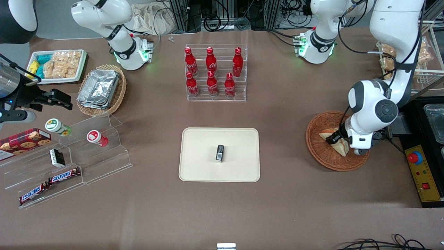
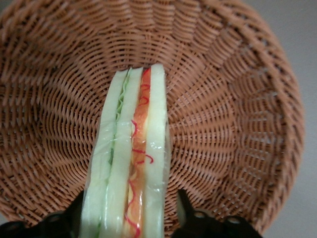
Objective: Place sandwich from basket to tray
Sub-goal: 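Close the left gripper on the sandwich and lift it from the basket, then carry the held sandwich over to the white tray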
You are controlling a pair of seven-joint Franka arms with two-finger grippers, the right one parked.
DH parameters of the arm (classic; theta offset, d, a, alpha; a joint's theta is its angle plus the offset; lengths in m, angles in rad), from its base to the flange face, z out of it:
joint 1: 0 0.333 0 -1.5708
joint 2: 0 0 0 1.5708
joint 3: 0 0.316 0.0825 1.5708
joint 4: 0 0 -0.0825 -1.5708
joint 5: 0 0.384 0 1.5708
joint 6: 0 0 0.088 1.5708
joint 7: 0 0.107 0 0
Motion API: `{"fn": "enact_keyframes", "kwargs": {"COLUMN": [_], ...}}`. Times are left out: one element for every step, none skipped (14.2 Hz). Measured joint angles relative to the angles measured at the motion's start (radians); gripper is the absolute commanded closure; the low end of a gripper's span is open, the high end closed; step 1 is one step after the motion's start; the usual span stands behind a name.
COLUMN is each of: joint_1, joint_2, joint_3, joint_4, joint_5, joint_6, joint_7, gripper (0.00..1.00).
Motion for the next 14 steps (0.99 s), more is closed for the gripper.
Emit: {"fn": "enact_keyframes", "kwargs": {"joint_1": [0.0, 0.0, 0.0, 0.0, 0.0, -0.001, -0.003, -0.008, -0.014, -0.019, -0.024, -0.029, -0.034, -0.038], "joint_2": [0.005, 0.005, 0.0, -0.011, -0.032, -0.058, -0.088, -0.115, -0.137, -0.149, -0.153, -0.151, -0.148, -0.143], "joint_3": [0.0, 0.0, 0.0, 0.0, -0.001, -0.002, -0.006, -0.013, -0.029, -0.057, -0.095, -0.139, -0.184, -0.231], "joint_4": [0.0, 0.003, 0.01, 0.025, 0.053, 0.093, 0.147, 0.212, 0.278, 0.346, 0.41, 0.459, 0.487, 0.499], "joint_5": [0.0, 0.0, 0.0, 0.0, 0.0, 0.0, 0.0, 0.0, 0.0, -0.001, -0.004, -0.006, -0.008, -0.008], "joint_6": [0.0, 0.0, -0.003, -0.024, -0.086, -0.175, -0.28, -0.389, -0.484, -0.566, -0.631, -0.674, -0.696, -0.701], "joint_7": [0.0, 0.0, 0.0, 0.0, 0.0, 0.0, 0.0, 0.0, 0.0, 0.0, -0.002, -0.007, -0.01, -0.01], "gripper": [0.99, 1.0, 1.0, 1.0, 1.0, 1.0, 1.0, 1.0, 1.0, 1.0, 1.0, 1.0, 1.0, 1.0]}}
